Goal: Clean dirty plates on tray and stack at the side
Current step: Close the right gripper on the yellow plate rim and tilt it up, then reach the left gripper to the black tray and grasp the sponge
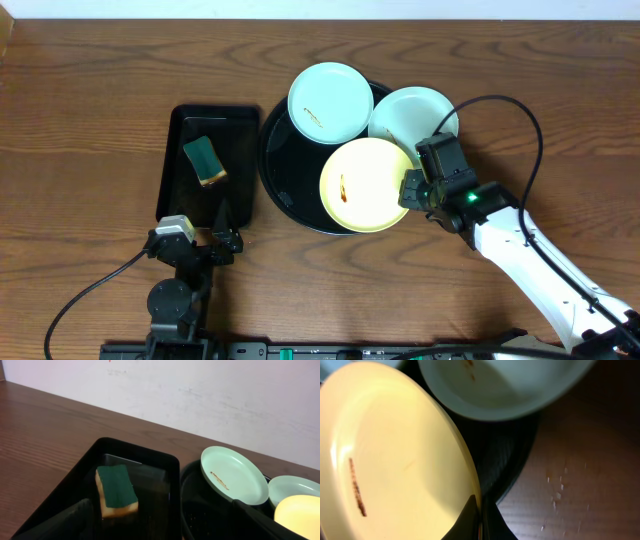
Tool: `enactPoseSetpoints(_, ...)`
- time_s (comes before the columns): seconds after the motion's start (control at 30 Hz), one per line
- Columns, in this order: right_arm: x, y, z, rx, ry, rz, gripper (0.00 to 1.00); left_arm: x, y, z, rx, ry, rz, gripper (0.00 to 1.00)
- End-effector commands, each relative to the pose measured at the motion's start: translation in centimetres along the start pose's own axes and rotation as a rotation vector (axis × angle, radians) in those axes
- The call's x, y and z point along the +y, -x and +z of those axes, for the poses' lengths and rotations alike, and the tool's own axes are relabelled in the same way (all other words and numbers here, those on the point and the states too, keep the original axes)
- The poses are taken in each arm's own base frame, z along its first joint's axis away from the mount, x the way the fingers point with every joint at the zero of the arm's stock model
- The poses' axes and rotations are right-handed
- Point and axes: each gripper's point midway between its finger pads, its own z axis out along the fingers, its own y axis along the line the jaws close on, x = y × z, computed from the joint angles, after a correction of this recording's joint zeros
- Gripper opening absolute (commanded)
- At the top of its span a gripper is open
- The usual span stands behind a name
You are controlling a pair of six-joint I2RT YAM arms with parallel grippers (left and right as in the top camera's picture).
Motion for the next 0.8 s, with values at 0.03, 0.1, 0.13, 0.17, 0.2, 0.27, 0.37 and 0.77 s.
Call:
enactPoseSetpoints(0.03, 0.6, 1.2, -0.4, -0.049, 0.005, -0.144, 0.01, 0.8, -1.6, 0.1, 0.043, 0.030, 0.015, 0.86)
enactPoseSetpoints(0.1, 0.6, 1.2, -0.4, -0.048, 0.006, -0.143, 0.01, 0.8, -1.6, 0.1, 0.043, 0.031, 0.016, 0.86)
enactPoseSetpoints(0.13, 0.6, 1.2, -0.4, -0.047, 0.007, -0.143, 0.01, 1.0, -1.4, 0.1, 0.033, 0.044, 0.016, 0.86)
enactPoseSetpoints(0.17, 0.6, 1.1, -0.4, -0.047, 0.006, -0.143, 0.01, 1.1, -1.0, 0.1, 0.018, 0.049, 0.013, 0.86)
enactPoseSetpoints(0.2, 0.6, 1.1, -0.4, -0.046, 0.004, -0.143, 0.01, 0.8, -0.6, 0.1, 0.003, 0.034, 0.007, 0.86)
enactPoseSetpoints(0.27, 0.6, 1.1, -0.4, -0.045, 0.004, -0.144, 0.01, 0.1, -0.1, -0.1, 0.013, 0.004, 0.005, 0.86)
enactPoseSetpoints(0.37, 0.6, 1.1, -0.4, -0.046, 0.003, -0.143, 0.01, 0.1, 1.0, -1.2, 0.073, 0.042, -0.010, 0.86)
enactPoseSetpoints(0.77, 0.6, 2.3, -0.3, -0.108, -0.027, -0.128, 0.02, -2.7, 10.1, -0.8, 0.635, 0.206, 0.061, 0.86)
